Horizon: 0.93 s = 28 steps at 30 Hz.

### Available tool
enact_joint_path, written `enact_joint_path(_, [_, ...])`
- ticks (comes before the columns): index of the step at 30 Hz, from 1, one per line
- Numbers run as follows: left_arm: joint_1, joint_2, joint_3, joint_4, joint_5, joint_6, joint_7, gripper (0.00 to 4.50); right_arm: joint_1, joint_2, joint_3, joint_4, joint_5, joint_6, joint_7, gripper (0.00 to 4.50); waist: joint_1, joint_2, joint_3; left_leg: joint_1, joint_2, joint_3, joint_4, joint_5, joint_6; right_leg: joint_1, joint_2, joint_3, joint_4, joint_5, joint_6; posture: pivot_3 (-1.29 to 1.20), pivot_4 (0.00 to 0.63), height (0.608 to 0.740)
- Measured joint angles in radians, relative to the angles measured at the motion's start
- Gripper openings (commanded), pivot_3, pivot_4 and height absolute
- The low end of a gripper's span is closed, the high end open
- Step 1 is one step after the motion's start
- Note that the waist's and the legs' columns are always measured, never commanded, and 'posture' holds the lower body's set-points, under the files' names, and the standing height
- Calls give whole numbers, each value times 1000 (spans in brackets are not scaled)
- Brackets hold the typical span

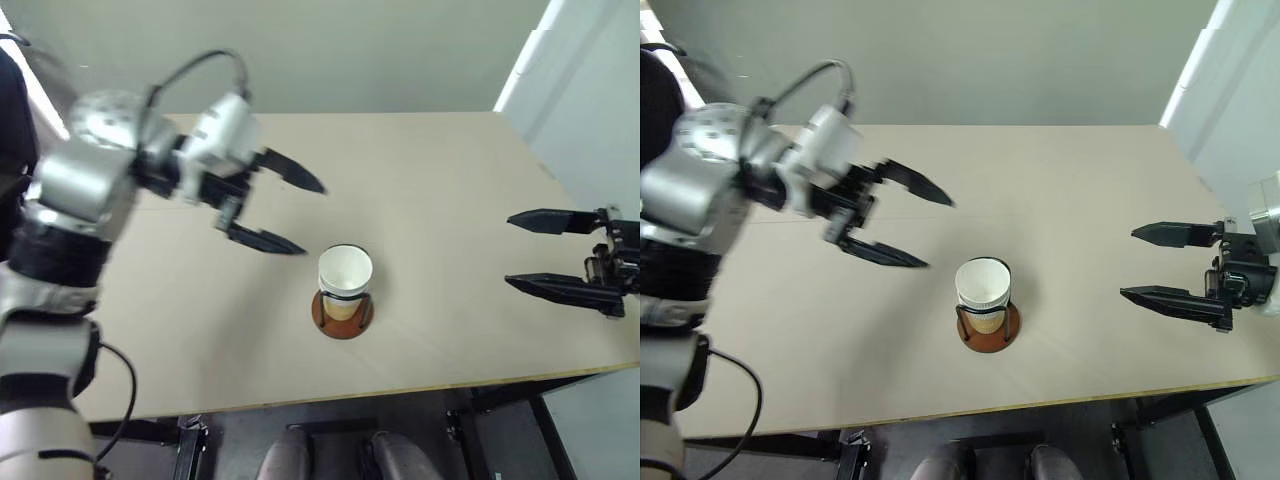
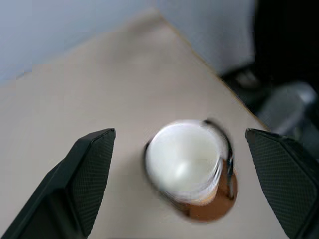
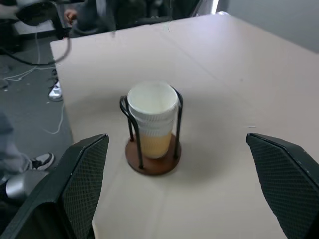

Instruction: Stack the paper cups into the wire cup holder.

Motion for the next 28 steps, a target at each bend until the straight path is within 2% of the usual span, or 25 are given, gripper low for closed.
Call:
enact_joint_path(2, [82, 65, 78, 30, -5, 36, -3, 4459, 2, -11, 6, 25, -19, -10, 21, 4500, 0, 0, 0, 0, 0, 0, -3, 1, -1, -1, 0, 0, 0, -1, -1, 0, 150, 740])
enact_joint_path(4, [259, 171, 176, 66, -3, 69, -22, 4459, -2, -27, 18, 75, -48, -32, 60, 4500, -2, 1, -1, 0, 0, 0, -5, 1, -1, -3, 0, 1, 0, -2, -3, 0, 150, 740])
enact_joint_path(5, [332, 195, 216, 69, -3, 80, -24, 4459, -4, -33, 25, 95, -57, -40, 77, 4500, -1, 1, -1, 0, 0, 0, -6, 1, -1, -3, 0, 1, 0, -2, -4, 0, 150, 740])
enact_joint_path(8, [516, 214, 325, 24, -7, 113, -23, 4459, -29, -43, 63, 143, -85, -65, 125, 4500, 14, 1, -1, -1, 0, 0, -6, 0, 0, -3, 0, 1, 1, -4, -6, 0, 150, 740])
enact_joint_path(12, [686, 217, 466, -74, -14, 143, -11, 4459, -98, -55, 119, 206, -118, -99, 169, 4500, 21, 0, -1, -1, 0, 0, -6, 0, 0, -2, 0, 1, 2, -3, -8, 0, 150, 740])
enact_joint_path(20, [806, 217, 638, -144, -16, 191, 1, 4459, -182, -58, 202, 272, -161, -134, 222, 4500, 11, 0, -1, 2, 1, 0, -6, 2, -2, -3, 0, 1, 5, 1, -15, 0, 150, 740])
enact_joint_path(28, [865, 210, 687, -181, -15, 214, 0, 4459, -232, -53, 251, 310, -185, -145, 249, 4500, 9, 0, -1, 2, 1, -1, -6, 3, -2, -3, 0, 0, 5, 2, -16, 0, 150, 740])
